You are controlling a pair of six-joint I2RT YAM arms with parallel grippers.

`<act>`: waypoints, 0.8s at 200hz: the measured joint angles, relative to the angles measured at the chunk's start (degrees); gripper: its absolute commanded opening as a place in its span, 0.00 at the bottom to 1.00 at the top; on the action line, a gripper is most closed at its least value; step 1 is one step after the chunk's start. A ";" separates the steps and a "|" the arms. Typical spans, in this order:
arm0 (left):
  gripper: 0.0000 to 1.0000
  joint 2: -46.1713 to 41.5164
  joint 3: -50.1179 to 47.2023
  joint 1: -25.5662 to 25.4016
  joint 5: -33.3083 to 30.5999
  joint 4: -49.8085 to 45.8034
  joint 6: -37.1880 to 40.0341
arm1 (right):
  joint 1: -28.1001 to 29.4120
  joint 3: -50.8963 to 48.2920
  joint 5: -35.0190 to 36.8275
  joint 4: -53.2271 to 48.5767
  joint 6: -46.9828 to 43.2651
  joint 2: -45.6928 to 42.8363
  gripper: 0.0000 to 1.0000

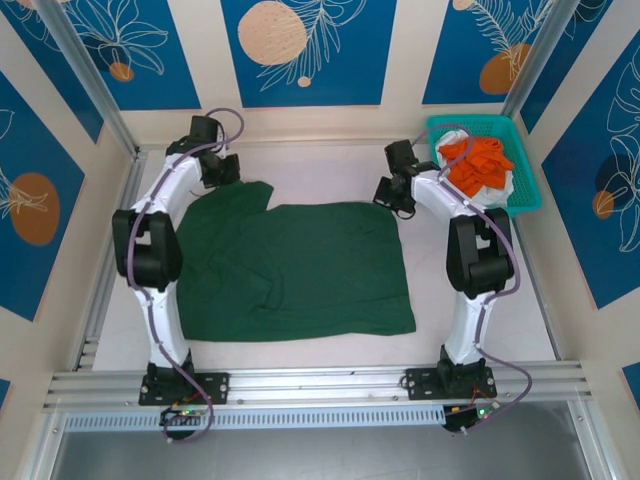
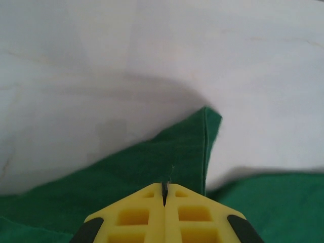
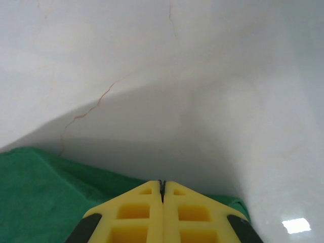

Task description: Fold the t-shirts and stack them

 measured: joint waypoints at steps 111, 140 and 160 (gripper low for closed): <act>0.00 -33.86 -29.05 1.70 4.83 -4.00 0.66 | -0.87 -16.90 -3.98 3.08 -3.04 -14.38 0.00; 0.00 -40.06 -33.55 3.58 4.70 -6.03 -2.01 | -1.75 -16.92 -5.29 3.41 -3.76 -15.04 0.00; 0.00 -42.86 -35.93 4.81 4.79 -7.26 -4.50 | -2.32 -17.14 -5.77 3.43 -4.22 -15.10 0.00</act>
